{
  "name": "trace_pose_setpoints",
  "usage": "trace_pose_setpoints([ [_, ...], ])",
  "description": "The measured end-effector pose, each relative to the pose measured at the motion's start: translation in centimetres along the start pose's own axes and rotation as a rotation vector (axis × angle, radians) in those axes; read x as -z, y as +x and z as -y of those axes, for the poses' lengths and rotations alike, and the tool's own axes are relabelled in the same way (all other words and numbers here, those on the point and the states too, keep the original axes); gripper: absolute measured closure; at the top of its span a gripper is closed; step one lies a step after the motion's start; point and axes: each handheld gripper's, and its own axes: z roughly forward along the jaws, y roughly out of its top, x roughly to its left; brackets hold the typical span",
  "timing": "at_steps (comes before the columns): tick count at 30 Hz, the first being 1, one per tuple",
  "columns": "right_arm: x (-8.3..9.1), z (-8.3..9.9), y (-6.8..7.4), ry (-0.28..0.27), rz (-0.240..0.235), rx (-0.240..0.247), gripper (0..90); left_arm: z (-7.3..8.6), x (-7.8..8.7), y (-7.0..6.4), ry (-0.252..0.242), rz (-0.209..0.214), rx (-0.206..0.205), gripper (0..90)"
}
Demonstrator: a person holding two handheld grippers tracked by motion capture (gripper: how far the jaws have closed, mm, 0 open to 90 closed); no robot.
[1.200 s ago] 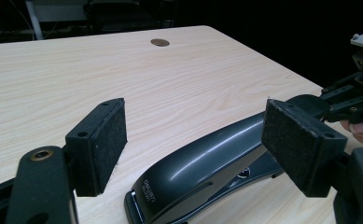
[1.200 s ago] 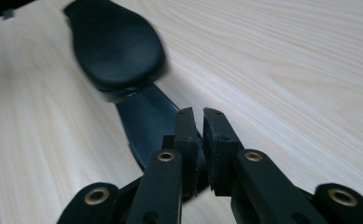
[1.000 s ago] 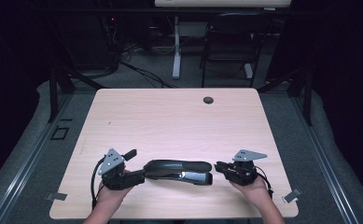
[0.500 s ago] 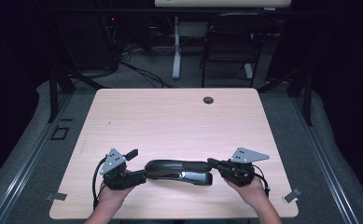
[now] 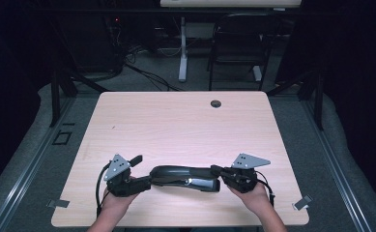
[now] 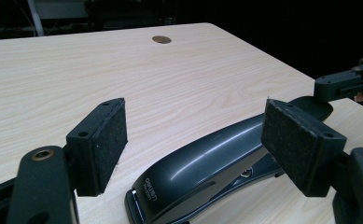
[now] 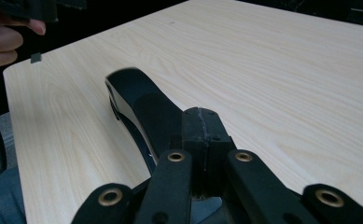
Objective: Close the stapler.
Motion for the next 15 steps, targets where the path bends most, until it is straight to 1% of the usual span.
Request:
trace_pose_setpoints([
  [2,-0.2,0.5,-0.1,0.018,0.011,0.002,90.0,0.0,0.0,0.1,0.001,0.000,0.004,22.9],
  [3,-0.2,0.7,-0.1,0.012,0.012,-0.008,90.0,0.0,0.0,0.1,0.001,-0.001,0.004,22.9],
  [5,-0.2,0.7,-0.1,0.015,0.014,-0.009,90.0,0.0,0.0,0.1,-0.002,-0.003,0.006,22.9],
  [7,-0.3,0.9,0.0,0.037,0.022,0.008,90.0,0.0,0.1,0.2,0.000,-0.006,0.003,22.9],
  [8,-0.5,1.1,0.0,0.066,0.034,0.016,90.0,0.0,0.1,0.2,-0.001,-0.006,0.004,22.9],
  [9,-0.5,1.5,-0.1,0.042,0.033,-0.004,90.0,-0.1,0.1,0.2,-0.002,-0.005,0.004,22.9],
  [10,-0.5,1.6,-0.1,0.030,0.032,-0.017,90.0,-0.1,0.1,0.1,-0.002,-0.005,0.003,23.0],
  [11,-0.5,1.6,0.2,0.030,0.047,0.011,90.0,-0.1,0.1,0.1,-0.002,-0.005,0.004,22.9],
  [12,-0.5,1.5,0.3,0.039,0.057,0.020,90.0,-0.1,0.1,0.1,-0.002,-0.004,0.004,22.9],
  [13,-0.5,1.7,0.3,0.027,0.055,0.009,90.0,-0.1,0.1,0.1,-0.001,-0.003,0.002,22.9],
  [15,-0.5,2.0,0.4,0.021,0.068,0.021,90.0,-0.1,0.1,0.1,-0.001,-0.001,0.000,23.0],
])
